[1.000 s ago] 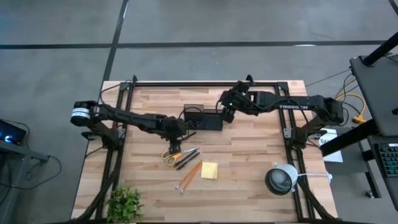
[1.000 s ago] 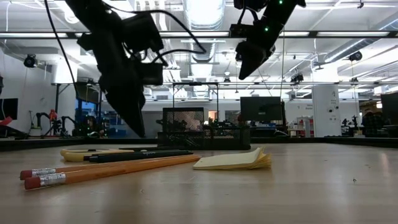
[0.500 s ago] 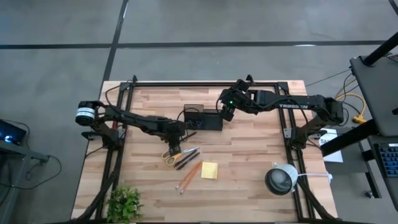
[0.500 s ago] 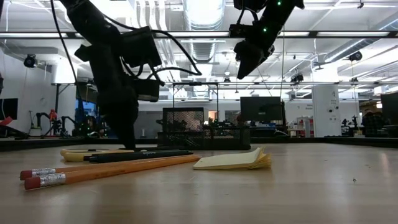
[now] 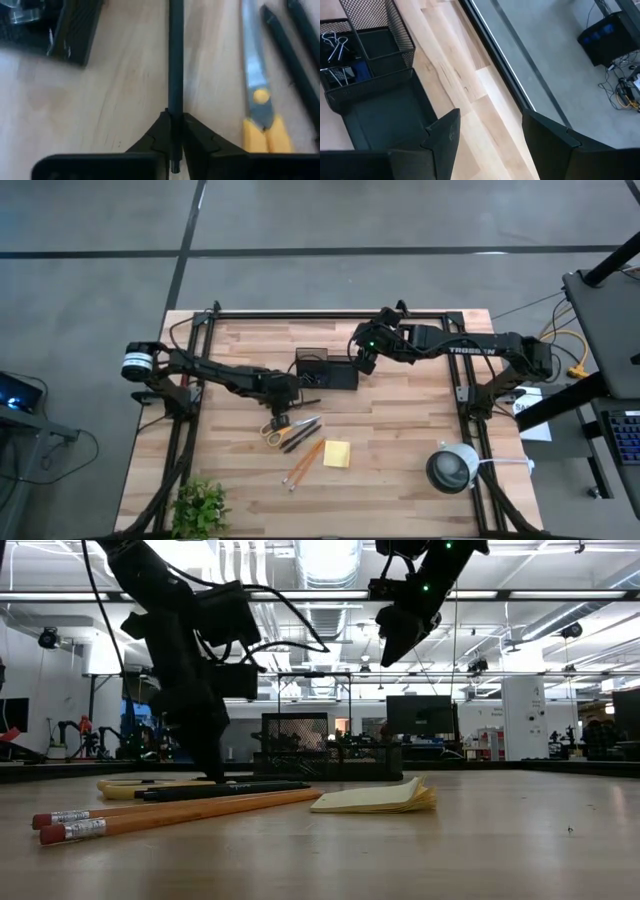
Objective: Pick and place office supplies into organizer
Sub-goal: Put the top black pen into the black organizer bin
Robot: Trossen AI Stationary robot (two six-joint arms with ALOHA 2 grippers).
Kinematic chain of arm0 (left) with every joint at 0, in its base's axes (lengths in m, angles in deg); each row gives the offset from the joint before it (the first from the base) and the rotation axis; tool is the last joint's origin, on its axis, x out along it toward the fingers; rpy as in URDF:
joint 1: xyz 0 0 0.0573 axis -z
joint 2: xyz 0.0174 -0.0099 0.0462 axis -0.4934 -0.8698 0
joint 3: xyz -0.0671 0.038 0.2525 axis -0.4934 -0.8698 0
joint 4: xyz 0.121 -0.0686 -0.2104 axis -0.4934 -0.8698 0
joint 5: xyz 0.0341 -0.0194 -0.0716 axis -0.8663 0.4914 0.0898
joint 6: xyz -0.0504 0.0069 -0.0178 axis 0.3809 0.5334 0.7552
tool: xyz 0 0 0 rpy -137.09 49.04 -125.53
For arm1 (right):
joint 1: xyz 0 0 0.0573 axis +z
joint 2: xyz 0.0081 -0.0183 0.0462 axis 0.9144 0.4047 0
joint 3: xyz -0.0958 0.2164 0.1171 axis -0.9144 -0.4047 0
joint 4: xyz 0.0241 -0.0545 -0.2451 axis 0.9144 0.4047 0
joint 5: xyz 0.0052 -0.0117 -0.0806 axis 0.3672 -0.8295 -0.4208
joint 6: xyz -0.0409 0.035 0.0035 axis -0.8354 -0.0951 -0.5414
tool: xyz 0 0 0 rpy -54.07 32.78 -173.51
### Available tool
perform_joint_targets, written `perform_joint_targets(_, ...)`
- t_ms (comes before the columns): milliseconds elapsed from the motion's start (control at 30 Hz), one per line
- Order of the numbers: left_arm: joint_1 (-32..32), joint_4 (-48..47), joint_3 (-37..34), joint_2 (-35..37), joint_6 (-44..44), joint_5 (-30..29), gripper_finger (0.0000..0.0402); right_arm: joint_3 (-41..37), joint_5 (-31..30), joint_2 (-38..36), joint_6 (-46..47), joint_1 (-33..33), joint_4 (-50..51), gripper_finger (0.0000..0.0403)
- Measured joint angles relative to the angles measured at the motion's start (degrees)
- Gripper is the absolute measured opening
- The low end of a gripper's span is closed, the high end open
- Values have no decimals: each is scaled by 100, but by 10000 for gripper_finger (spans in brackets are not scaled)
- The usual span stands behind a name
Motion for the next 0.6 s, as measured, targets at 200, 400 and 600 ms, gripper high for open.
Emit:
perform_joint_targets(200,-4,-792,250,395,-593,89,8,0,-2,0,-16,-81,-5,201)
perform_joint_targets(400,-2,-2747,1028,1135,-1495,-940,8,0,-7,0,-19,-203,-27,201)
perform_joint_targets(600,-256,-3820,2252,1481,-2624,-2158,5,0,-14,0,-149,-241,-45,201)
